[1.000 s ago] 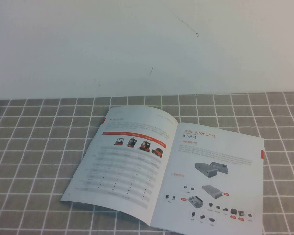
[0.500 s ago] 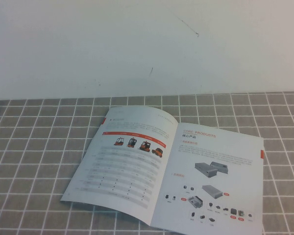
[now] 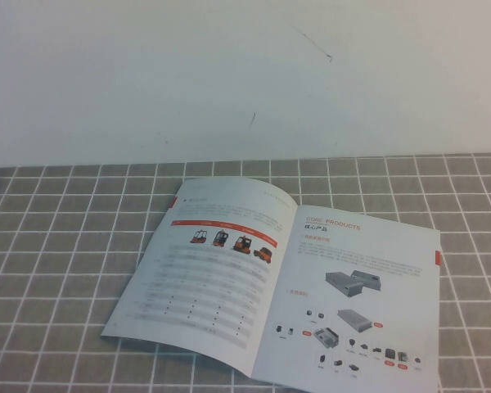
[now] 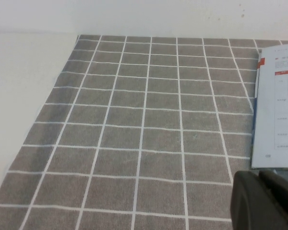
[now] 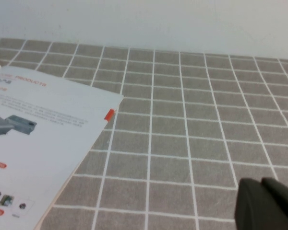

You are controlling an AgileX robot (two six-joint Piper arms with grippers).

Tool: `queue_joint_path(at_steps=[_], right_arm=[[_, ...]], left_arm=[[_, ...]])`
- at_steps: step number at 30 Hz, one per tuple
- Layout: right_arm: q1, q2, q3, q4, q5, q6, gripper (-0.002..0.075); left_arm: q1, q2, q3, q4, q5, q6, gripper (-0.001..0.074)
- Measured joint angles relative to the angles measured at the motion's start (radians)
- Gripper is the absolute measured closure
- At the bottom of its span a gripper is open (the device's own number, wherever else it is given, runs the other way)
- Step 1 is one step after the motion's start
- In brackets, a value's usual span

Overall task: Close book
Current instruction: 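Close the open booklet and leave it lying on the table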

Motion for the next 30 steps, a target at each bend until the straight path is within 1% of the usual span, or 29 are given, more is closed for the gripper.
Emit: queue_joint_path(at_steps=[5, 7, 13, 18, 24, 30], right_arm=[[0.000, 0.000, 0.002, -0.002, -0.148, 0.000, 0.0729], [0.000, 0.000, 0.002, -0.002, -0.225, 0.000, 0.0729], [0.000, 0.000, 0.002, -0.002, -0.449, 0.000, 0.0729], [0.000, 0.000, 0.002, -0.002, -0.609, 0.005, 0.0729], [0.000, 0.000, 0.002, -0.002, -0.703, 0.005, 0.0729], [0.000, 0.000, 0.002, 0.026, -0.715, -0.017, 0.0729]], left_arm=[[0.000, 0.000, 0.007, 0.002, -0.090, 0.000, 0.0738], [0.000, 0.000, 0.007, 0.004, -0.163, 0.000, 0.0738], [0.000, 0.000, 0.007, 0.004, -0.474, 0.000, 0.0737], [0.000, 0.000, 0.007, 0.004, -0.634, 0.000, 0.0737], [0.000, 0.000, 0.007, 0.002, -0.688, 0.000, 0.0737], [0.000, 0.000, 0.007, -0.021, -0.715, -0.005, 0.0737]])
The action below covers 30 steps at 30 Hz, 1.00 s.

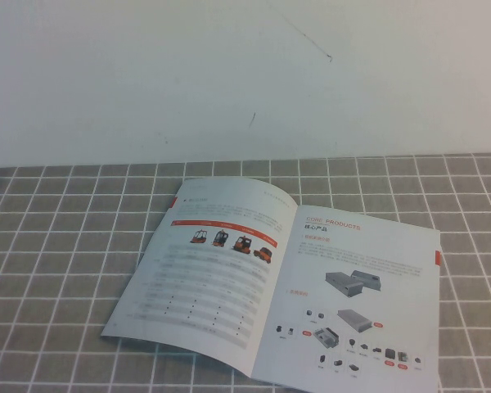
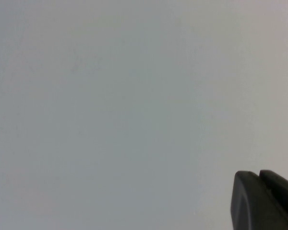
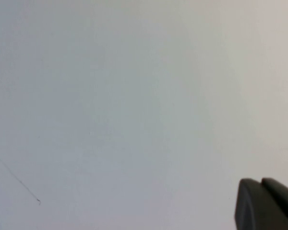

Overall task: Close book
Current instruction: 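Close the open booklet and leave it lying on the table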

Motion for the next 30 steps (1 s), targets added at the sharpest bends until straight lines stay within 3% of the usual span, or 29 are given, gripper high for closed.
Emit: queue_joint_path(at_steps=[6, 9, 20, 30], right_arm=[[0.000, 0.000, 0.000, 0.026, -0.018, -0.017, 0.0729], [0.000, 0.000, -0.005, 0.027, 0.018, -0.019, 0.0729], [0.000, 0.000, -0.230, 0.027, 0.355, -0.046, 0.0729], [0.000, 0.238, -0.483, 0.082, 0.692, -0.046, 0.0729]], left_arm=[[0.000, 0.000, 0.000, -0.004, 0.015, -0.121, 0.0737], [0.000, 0.000, -0.014, 0.016, 0.106, -0.138, 0.0737], [0.000, 0.017, -0.231, 0.173, 0.312, -0.140, 0.0737], [0.000, 0.325, -0.510, 0.230, 0.563, -0.127, 0.0737]])
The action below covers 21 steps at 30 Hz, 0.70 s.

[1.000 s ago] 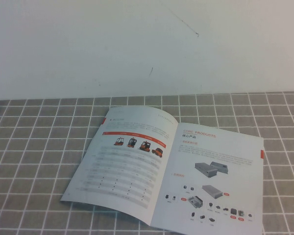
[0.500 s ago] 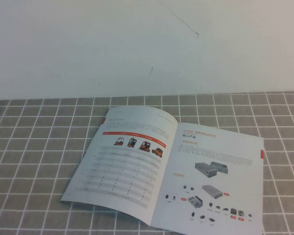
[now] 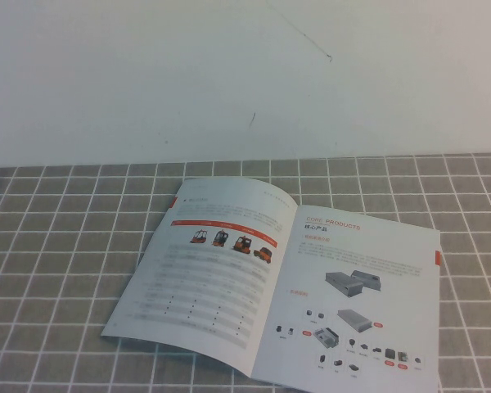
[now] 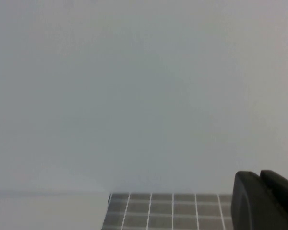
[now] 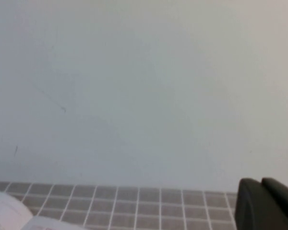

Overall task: Close book
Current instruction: 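Close the open booklet and leave it lying on the table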

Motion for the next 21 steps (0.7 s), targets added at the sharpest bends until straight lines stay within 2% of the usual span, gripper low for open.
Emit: queue_joint_path(at_steps=[3, 6, 13, 21], right_arm=[[0.000, 0.105, -0.084, 0.067, 0.084, -0.030, 0.0729], [0.000, 0.213, -0.164, 0.159, 0.162, -0.130, 0.0729], [0.000, 0.512, -0.336, 0.318, 0.357, -0.374, 0.0729], [0.000, 0.851, -0.417, 0.388, 0.402, -0.515, 0.0729]], left_arm=[[0.000, 0.133, -0.095, -0.003, 0.099, 0.012, 0.0737], [-0.016, 0.251, -0.174, -0.037, 0.184, 0.051, 0.0737], [-0.086, 0.537, -0.361, -0.287, 0.395, 0.309, 0.0737], [-0.094, 0.805, -0.442, -0.449, 0.441, 0.380, 0.0737]])
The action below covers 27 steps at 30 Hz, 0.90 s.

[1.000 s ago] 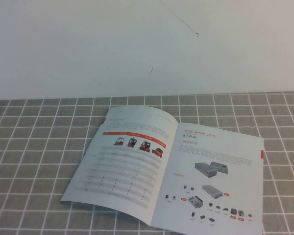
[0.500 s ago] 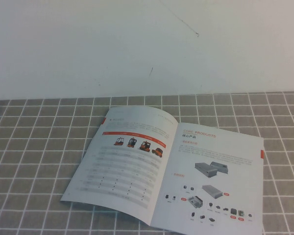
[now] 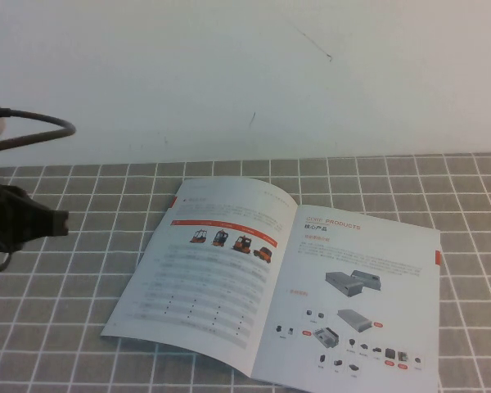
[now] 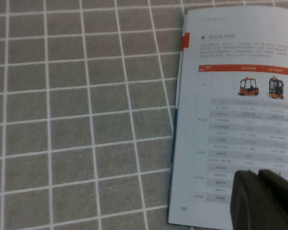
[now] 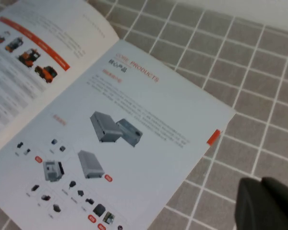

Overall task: Close book
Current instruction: 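Close the open booklet and leave it lying on the table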

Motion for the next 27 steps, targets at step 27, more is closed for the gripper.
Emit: queue_joint_path(at_steps=[27], right_arm=[[0.166, 0.698, -0.046, 0.426, -0.109, -0.439, 0.0729]], left_arm=[[0.000, 0.516, -0.043, -0.361, -0.182, 0.406, 0.0737]])
